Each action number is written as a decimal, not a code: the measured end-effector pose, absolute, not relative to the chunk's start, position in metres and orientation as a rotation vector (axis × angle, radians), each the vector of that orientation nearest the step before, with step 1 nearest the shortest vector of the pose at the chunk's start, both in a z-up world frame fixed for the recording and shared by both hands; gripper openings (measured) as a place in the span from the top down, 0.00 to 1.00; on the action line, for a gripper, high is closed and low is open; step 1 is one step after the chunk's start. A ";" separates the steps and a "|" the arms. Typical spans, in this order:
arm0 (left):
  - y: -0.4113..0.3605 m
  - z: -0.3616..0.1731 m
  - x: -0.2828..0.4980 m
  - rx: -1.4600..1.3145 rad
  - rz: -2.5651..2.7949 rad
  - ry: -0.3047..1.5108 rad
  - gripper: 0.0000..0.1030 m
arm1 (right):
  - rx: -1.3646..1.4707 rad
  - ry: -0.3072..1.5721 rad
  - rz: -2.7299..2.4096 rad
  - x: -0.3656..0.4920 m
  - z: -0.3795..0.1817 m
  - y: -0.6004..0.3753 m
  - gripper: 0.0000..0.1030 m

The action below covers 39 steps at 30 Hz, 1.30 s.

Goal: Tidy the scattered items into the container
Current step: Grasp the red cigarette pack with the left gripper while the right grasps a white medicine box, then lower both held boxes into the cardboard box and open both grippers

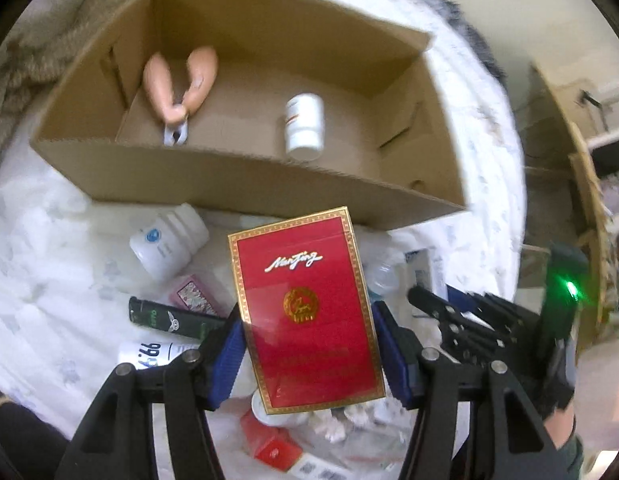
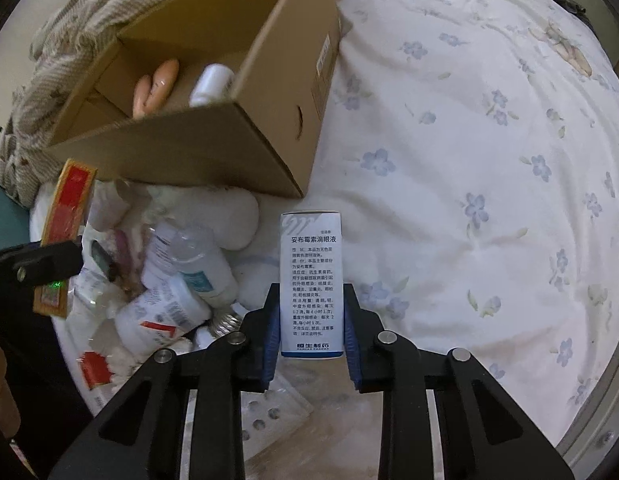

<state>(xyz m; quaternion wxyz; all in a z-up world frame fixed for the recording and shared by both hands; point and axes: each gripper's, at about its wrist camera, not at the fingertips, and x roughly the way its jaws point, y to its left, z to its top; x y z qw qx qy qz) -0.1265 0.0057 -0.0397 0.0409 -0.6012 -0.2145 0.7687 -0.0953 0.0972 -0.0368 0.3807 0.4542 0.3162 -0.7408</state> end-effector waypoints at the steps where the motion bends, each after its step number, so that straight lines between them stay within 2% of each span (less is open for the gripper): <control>1: 0.008 -0.033 -0.124 -1.809 2.366 -0.634 0.41 | 1.152 0.797 -1.891 -0.093 -0.031 0.098 0.72; 5: 0.000 -0.006 -0.121 -1.689 2.427 -0.603 0.42 | 1.115 0.773 -1.900 -0.081 -0.011 0.103 0.72; 7: -0.021 0.011 -0.120 -1.635 2.465 -0.595 0.42 | 1.055 0.822 -1.947 -0.070 0.002 0.109 0.72; 13: -0.078 0.023 -0.149 -1.562 2.575 -0.558 0.42 | 0.876 0.866 -2.083 -0.114 0.049 0.121 0.72; 16: -0.096 0.012 -0.174 -1.609 2.575 -0.586 0.42 | 0.828 0.773 -2.087 -0.125 0.075 0.115 0.72; 19: -0.107 -0.004 -0.201 -1.690 2.592 -0.538 0.43 | 0.791 0.682 -2.071 -0.128 0.075 0.087 0.72; 23: -0.116 -0.010 -0.213 -1.749 2.547 -0.568 0.45 | 0.837 0.661 -1.996 -0.129 0.065 0.033 0.72; 26: -0.112 -0.013 -0.224 -1.761 2.546 -0.531 0.45 | 0.861 0.754 -1.973 -0.137 0.034 -0.017 0.72; 31: -0.108 -0.021 -0.234 -1.775 2.529 -0.506 0.45 | 0.918 0.803 -1.943 -0.150 0.011 -0.043 0.71; 34: -0.109 -0.020 -0.235 -1.788 2.539 -0.471 0.42 | 0.922 0.796 -1.928 -0.148 0.008 -0.052 0.57; 36: -0.111 -0.020 -0.233 -1.811 2.520 -0.478 0.34 | 0.894 0.801 -1.932 -0.142 0.011 -0.046 0.56; 39: -0.117 -0.013 -0.222 -1.786 2.507 -0.500 0.34 | 0.885 0.804 -1.926 -0.133 0.015 -0.027 0.56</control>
